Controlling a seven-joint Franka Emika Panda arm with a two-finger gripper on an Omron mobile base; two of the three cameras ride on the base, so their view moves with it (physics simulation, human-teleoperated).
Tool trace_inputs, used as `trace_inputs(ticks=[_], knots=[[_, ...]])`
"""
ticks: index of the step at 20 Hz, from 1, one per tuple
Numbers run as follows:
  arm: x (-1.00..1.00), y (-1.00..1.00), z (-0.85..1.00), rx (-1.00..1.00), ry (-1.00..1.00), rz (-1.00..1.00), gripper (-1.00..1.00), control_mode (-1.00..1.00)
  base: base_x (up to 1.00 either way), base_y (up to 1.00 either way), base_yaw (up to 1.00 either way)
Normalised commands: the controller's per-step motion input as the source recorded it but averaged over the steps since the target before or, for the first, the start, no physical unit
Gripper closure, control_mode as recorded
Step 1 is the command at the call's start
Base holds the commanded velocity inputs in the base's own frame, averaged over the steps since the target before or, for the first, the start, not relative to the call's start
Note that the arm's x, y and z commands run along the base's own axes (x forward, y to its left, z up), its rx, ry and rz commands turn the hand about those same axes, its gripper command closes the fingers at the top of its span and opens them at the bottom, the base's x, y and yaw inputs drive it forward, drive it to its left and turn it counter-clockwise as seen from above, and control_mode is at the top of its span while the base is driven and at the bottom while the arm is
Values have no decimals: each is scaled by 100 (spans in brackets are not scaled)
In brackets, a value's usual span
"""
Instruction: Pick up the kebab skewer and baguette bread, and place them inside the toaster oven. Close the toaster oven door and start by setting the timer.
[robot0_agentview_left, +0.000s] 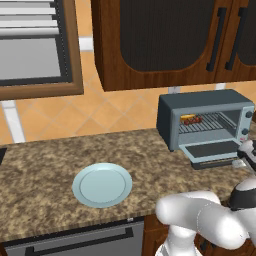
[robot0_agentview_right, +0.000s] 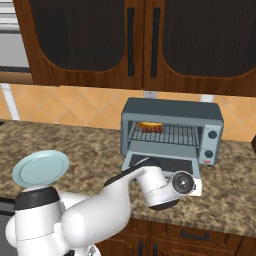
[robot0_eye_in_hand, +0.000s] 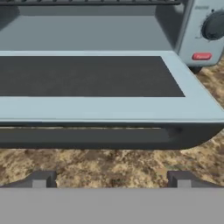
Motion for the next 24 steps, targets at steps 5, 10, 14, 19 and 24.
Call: trace_inputs(ticks=[5, 10, 14, 19, 24], knots=[[-9, 0, -34, -1, 2, 2, -100, -100, 0, 0, 0], [2, 2, -33, 0, 0, 2, -100, -100, 0, 0, 0], [11, 0, -21, 0, 0, 1, -100, -100, 0, 0, 0], [23, 0, -3, 0, -3, 0, -100, -100, 0, 0, 0], [16, 0, -18, 0, -4, 1, -100, -100, 0, 0, 0]])
